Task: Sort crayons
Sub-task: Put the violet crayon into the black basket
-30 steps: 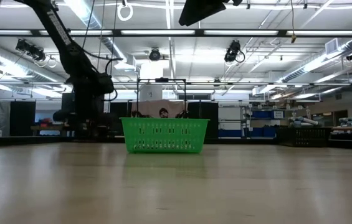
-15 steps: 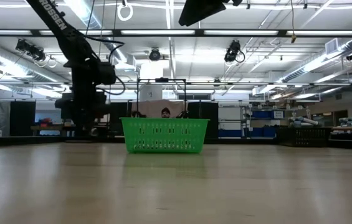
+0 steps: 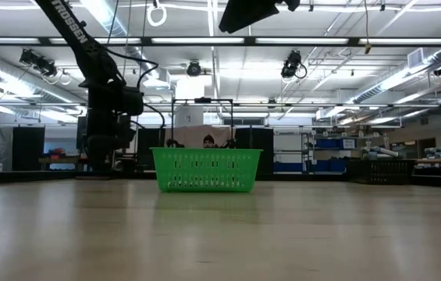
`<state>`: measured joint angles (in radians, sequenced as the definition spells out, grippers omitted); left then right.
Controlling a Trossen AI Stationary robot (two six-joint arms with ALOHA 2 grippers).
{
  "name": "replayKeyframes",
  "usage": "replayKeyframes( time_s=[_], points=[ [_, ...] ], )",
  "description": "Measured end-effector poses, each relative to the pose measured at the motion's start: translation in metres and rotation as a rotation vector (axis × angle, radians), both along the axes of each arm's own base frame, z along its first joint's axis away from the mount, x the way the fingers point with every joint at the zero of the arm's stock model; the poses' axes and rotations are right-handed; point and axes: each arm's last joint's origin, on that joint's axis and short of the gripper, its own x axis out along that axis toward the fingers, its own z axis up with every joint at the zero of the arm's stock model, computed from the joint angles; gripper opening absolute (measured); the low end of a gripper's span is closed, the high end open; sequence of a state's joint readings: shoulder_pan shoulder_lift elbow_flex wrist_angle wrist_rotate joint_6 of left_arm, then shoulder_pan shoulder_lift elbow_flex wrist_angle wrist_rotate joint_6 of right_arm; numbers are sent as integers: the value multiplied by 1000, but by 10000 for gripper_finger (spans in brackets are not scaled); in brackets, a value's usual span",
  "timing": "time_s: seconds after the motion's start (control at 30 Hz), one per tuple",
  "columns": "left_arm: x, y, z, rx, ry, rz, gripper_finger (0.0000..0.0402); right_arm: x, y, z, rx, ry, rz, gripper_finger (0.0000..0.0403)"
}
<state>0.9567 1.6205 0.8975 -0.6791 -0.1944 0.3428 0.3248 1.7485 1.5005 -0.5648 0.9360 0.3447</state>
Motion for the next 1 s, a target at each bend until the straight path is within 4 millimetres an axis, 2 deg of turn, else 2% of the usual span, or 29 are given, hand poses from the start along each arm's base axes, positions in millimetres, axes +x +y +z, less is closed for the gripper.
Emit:
replayKeyframes(
  time_s=[0.3,0.63,0.83,0.93,1.0],
  points=[
    [2,5,-4,-2,0,-78,142,1,0,0,11,7,17,98],
    [13,-3,-14,-101,-7,-247,141,0,0,-1,13,12,20,98],
    [20,-6,-17,-111,2,-274,140,0,0,-1,16,17,23,98],
    [20,-7,-18,-116,-10,-241,121,0,0,-1,16,17,23,98],
    [20,-7,-18,-120,-17,-216,95,0,0,-1,16,17,23,98]
  ],
)
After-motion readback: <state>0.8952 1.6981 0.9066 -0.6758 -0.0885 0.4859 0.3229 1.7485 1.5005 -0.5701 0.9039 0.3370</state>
